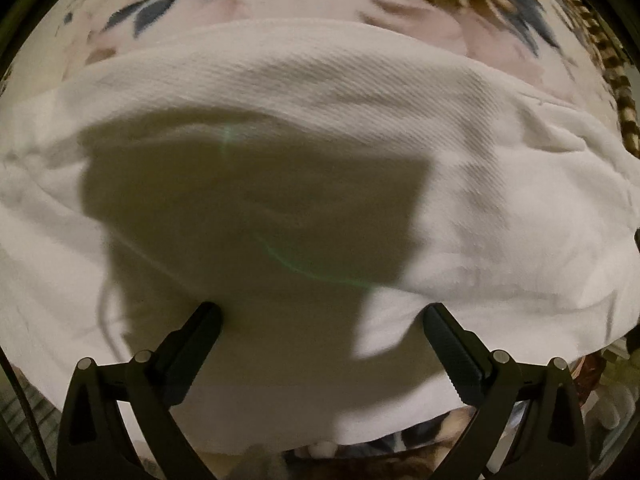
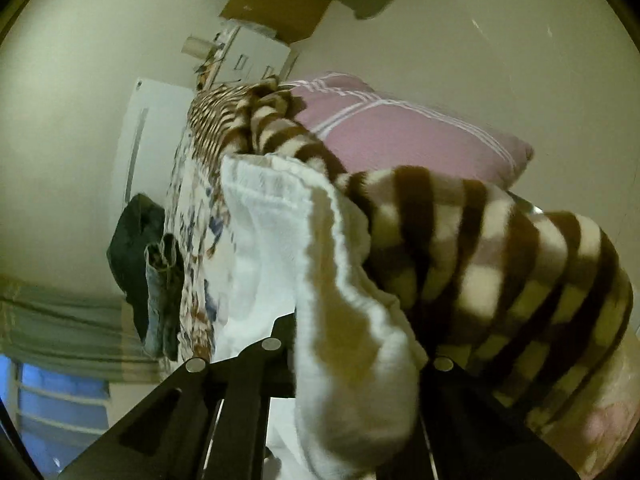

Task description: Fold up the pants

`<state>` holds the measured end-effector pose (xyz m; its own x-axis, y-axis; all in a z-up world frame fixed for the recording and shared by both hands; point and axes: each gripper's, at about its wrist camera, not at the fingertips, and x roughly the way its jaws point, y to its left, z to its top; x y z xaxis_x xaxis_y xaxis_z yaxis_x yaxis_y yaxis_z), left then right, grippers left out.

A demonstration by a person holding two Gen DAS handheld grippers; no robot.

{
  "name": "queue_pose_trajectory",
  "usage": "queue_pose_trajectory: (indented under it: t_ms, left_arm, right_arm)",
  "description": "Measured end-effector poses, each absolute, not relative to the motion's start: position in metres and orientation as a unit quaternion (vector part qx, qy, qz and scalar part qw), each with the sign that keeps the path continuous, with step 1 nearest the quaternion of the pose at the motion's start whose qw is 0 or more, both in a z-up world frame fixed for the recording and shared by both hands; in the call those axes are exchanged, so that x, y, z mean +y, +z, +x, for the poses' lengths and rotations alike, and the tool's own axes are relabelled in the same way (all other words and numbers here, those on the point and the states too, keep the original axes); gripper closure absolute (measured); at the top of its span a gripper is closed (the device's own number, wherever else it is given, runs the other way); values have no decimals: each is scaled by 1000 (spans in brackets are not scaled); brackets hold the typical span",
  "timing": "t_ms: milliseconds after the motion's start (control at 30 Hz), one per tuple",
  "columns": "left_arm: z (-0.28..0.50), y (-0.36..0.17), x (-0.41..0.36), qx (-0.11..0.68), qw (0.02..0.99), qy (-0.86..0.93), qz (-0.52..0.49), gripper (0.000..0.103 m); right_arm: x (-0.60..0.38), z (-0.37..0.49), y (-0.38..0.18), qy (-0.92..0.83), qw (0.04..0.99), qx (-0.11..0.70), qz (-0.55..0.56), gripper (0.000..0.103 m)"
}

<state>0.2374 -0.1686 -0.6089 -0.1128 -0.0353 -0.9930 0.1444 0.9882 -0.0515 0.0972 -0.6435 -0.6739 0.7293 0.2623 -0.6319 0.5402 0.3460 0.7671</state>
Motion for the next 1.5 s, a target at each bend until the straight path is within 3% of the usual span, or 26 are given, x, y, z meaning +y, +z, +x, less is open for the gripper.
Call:
queue_pose_trajectory:
  t_ms: [267,533,667,900,967,1033,1100,1300,1500]
  left_arm:
    - [226,-555,-120,706,706,-39,-29,0]
    - [195,-509,-11,682,726,-1,-86,0]
    - [178,-495,66,665,737,40,-114,0]
    - [151,-503,161,656,737,102,-130,0]
    - [149,-506,178,654,736,108,-139,0]
    - [148,-508,189,652,735,106,-154,0]
    - [151,-503,198,643,740,93,-173,0]
    - [180,-501,177,630,743,23,-226,0]
    - [219,-532,125,656,716,-34,-237,0]
  right_arm:
    - [-601,116,-598,-55,781,360,508,95]
    - [-459,161,-536,37,805,397,440,95]
    - [-338,190,-548,102,801,447,385,95]
    - [-140,209,-630,167,780,556,233,94]
    - [-112,215,-657,163,757,600,200,85]
    - [-100,222,-668,172,733,630,188,66]
    - [-103,218,-659,192,721,633,206,16]
    - [-162,195,-589,181,741,608,220,14]
    - [-241,191,-602,70,731,644,214,13]
